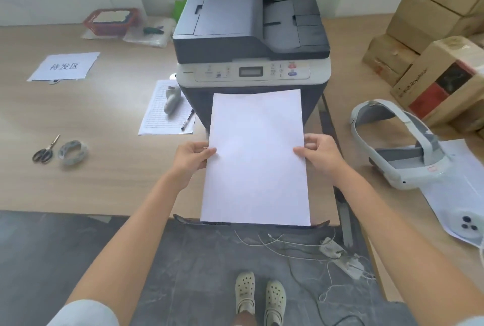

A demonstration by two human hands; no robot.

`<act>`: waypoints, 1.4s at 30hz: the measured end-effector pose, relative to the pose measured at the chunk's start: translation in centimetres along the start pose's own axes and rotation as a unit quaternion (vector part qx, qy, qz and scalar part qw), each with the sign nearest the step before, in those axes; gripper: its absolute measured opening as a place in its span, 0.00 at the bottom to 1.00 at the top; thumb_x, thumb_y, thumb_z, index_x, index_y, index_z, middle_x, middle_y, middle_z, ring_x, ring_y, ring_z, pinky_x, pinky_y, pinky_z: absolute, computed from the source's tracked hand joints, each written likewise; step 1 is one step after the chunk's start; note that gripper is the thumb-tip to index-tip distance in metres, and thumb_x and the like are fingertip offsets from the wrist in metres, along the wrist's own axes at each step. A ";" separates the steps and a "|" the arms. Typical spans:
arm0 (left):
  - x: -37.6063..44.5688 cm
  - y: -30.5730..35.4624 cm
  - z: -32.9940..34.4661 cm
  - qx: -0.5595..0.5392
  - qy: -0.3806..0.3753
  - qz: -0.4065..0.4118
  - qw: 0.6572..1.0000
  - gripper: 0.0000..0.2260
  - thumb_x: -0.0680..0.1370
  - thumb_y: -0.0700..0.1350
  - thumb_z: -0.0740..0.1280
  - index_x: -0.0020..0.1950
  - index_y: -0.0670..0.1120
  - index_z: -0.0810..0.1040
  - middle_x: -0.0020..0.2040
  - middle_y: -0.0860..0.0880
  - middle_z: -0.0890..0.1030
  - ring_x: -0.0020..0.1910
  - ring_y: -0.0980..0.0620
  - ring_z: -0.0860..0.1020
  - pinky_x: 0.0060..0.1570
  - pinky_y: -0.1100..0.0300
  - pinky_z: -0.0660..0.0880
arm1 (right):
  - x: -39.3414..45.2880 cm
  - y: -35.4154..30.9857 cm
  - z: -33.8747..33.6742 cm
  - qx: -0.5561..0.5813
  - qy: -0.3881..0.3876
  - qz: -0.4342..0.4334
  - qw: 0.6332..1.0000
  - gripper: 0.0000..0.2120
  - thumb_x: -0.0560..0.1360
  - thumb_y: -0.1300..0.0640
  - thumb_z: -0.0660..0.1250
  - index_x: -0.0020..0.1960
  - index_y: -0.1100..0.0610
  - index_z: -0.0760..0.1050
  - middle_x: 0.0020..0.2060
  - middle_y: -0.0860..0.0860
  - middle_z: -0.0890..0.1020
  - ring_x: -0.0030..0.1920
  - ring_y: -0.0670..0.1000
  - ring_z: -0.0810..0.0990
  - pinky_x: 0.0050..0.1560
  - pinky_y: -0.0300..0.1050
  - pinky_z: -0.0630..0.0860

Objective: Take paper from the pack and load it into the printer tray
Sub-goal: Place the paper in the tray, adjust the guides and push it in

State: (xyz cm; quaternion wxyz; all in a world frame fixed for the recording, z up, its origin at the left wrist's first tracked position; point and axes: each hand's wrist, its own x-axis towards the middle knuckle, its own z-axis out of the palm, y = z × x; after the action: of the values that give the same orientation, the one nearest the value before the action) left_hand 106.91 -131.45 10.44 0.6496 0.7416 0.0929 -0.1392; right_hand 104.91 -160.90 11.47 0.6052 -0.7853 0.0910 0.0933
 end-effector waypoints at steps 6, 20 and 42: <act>0.9 -3.6 0.7 0.039 -0.008 -0.095 0.995 0.02 0.74 0.37 0.68 0.43 0.41 0.81 0.33 0.54 0.85 0.33 0.57 0.83 0.41 0.63 0.81 | 0.5 3.3 1.4 0.007 -0.019 0.133 0.991 0.11 0.74 0.62 0.67 0.56 0.59 0.75 0.41 0.46 0.80 0.41 0.44 0.78 0.38 0.35 0.73; 7.4 -6.2 1.9 0.049 0.005 -0.175 0.983 0.02 0.73 0.36 0.69 0.45 0.41 0.79 0.38 0.49 0.81 0.34 0.56 0.82 0.35 0.67 0.77 | 6.2 5.3 3.3 -0.009 0.018 0.238 0.971 0.14 0.75 0.65 0.65 0.60 0.65 0.73 0.53 0.57 0.80 0.44 0.52 0.79 0.37 0.37 0.74; 10.9 -7.0 3.1 0.156 0.069 -0.196 0.966 0.17 0.71 0.37 0.72 0.58 0.35 0.77 0.53 0.39 0.81 0.49 0.40 0.81 0.53 0.49 0.79 | 9.3 7.0 5.4 -0.091 0.075 0.238 0.964 0.16 0.73 0.66 0.66 0.60 0.66 0.74 0.56 0.61 0.80 0.56 0.59 0.79 0.56 0.49 0.76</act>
State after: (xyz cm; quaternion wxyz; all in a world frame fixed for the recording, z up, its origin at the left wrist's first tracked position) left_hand 114.67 -134.03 -0.02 0.4778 0.8089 0.2581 -0.2252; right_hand 111.93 -157.74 1.25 0.4834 -0.7975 0.3115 0.1827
